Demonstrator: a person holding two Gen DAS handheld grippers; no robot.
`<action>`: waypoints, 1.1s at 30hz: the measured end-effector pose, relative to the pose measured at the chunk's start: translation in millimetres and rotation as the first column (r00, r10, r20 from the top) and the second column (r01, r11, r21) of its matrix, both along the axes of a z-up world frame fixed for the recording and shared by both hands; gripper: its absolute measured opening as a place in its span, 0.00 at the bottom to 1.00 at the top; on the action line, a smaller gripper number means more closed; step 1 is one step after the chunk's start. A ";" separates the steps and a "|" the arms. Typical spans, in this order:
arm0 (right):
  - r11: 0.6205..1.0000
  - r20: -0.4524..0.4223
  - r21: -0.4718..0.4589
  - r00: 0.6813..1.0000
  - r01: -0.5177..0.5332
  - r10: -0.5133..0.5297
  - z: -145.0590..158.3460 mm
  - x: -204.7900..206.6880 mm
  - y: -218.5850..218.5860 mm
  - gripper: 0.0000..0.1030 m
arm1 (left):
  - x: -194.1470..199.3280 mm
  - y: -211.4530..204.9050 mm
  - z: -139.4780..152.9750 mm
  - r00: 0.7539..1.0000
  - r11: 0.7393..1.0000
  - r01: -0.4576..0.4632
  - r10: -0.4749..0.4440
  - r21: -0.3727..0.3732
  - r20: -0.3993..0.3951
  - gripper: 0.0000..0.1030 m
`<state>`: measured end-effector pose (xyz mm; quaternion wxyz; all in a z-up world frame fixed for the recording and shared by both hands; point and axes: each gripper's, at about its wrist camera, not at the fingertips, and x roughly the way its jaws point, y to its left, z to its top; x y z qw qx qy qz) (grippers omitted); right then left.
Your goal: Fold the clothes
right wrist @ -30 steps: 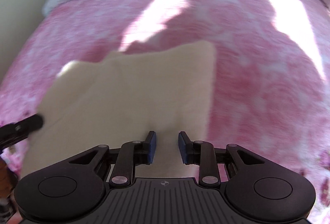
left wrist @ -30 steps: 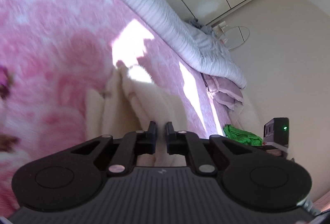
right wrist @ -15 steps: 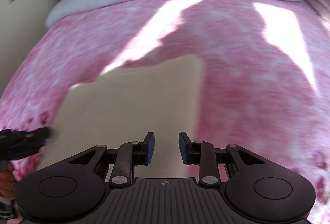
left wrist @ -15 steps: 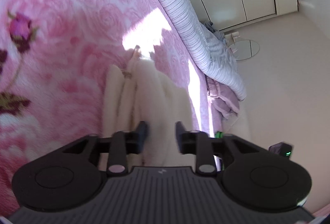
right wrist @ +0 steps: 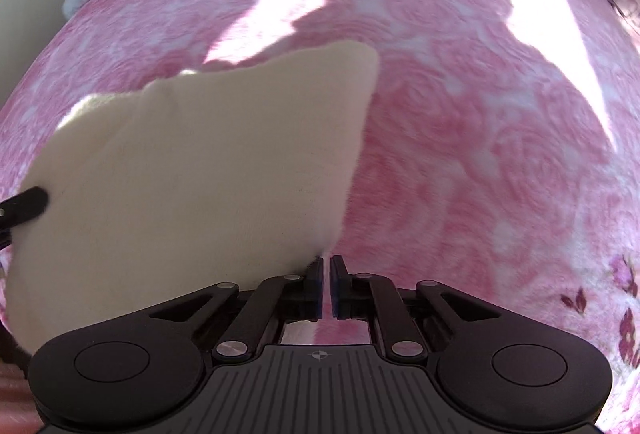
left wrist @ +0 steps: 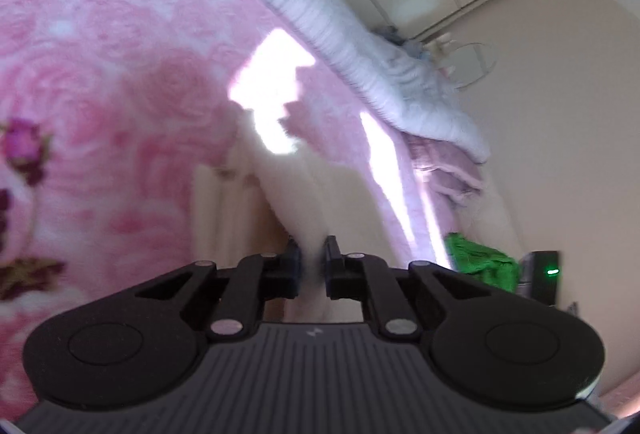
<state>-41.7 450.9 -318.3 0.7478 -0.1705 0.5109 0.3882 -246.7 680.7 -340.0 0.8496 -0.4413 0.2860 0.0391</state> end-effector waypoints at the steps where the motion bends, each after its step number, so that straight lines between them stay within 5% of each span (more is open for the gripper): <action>1: 1.000 0.005 0.003 1.000 -0.003 0.003 -1.8 -2.6 1.3 0.07 | 0.3 -0.3 0.6 1.000 1.000 0.003 -0.003 0.014 -0.004 0.08; 9: 0.998 0.072 0.063 0.997 0.024 -0.029 -5.5 -15.8 -15.2 0.06 | 0.7 -5.1 -4.9 1.000 0.997 0.002 0.000 0.083 -0.024 0.09; 15: 0.943 0.096 0.332 0.995 -0.034 0.002 26.3 -53.7 -70.3 0.07 | 1.7 -9.3 -4.8 0.999 0.993 0.015 -0.010 0.120 -0.038 0.09; 17: 0.937 0.074 0.343 0.996 -0.065 0.042 11.7 -68.4 -74.4 0.07 | 0.6 -9.6 -7.3 0.999 0.993 0.014 -0.010 0.118 -0.037 0.10; 19: 0.945 0.162 0.313 0.986 -0.098 0.048 -5.2 -82.4 -71.6 0.06 | -1.0 -8.3 -9.3 0.999 0.996 -0.003 0.006 0.090 -0.034 0.11; 23: 0.947 0.169 0.308 0.985 -0.088 0.037 1.4 -83.1 -67.8 0.07 | -17.3 -17.0 9.7 0.996 0.990 -0.060 0.067 0.128 -0.051 0.21; 30: 0.920 0.216 0.380 0.976 -0.099 0.016 17.5 -106.8 -110.2 0.08 | -84.8 -44.0 28.5 0.982 0.983 -0.183 0.182 -0.012 -0.042 0.36; 33: 0.923 0.307 0.344 0.949 -0.173 0.064 22.1 -128.2 -125.6 0.28 | -103.2 -54.2 18.0 0.976 0.970 -0.214 0.208 -0.115 -0.065 0.37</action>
